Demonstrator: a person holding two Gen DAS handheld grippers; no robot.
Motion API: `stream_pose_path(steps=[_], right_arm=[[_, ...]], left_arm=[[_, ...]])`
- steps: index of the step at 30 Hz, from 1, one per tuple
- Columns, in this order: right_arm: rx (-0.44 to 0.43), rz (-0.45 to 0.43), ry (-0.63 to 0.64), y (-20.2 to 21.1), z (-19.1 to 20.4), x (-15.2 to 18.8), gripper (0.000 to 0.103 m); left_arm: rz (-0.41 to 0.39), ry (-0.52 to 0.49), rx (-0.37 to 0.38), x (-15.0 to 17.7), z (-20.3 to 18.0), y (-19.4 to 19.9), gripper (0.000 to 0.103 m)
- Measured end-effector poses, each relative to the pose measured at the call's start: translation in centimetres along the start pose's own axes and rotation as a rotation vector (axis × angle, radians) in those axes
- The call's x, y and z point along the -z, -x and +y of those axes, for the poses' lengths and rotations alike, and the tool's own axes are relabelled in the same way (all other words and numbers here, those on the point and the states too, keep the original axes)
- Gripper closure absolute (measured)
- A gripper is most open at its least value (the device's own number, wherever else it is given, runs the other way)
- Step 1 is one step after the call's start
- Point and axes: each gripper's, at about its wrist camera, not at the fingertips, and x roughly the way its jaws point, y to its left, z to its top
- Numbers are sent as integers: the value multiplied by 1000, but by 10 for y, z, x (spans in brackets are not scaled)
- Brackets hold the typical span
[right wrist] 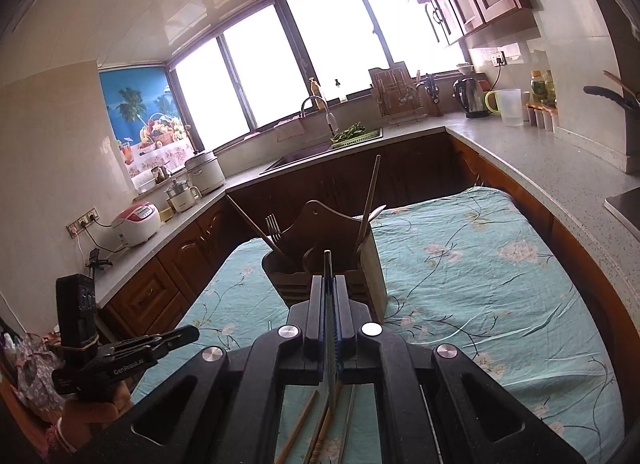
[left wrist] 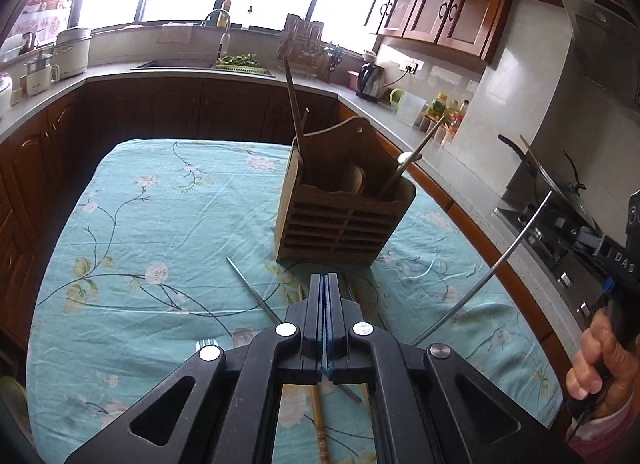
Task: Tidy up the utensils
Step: 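Lift the held metal sticks with both tools up over the wooden holder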
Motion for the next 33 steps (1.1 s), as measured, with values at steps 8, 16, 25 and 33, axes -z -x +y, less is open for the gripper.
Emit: stream_pose_path(steps=[8,16,25,33], right_arm=[[1,-15,-23,5,-8,-1,100],[19,-11,-52,6,-22,0,100],[13,-13,-71,7,-28,0,100],[4,-37,-60,15,-20,-4,100]], left_arm=[[177,-85,-66,-16,-12,-88,83],[297,-173,-153,-10,-18,-169,79],[282,-209,-157,1,-24,-181,100],[70,-56,8,-9,-16,-93,100]])
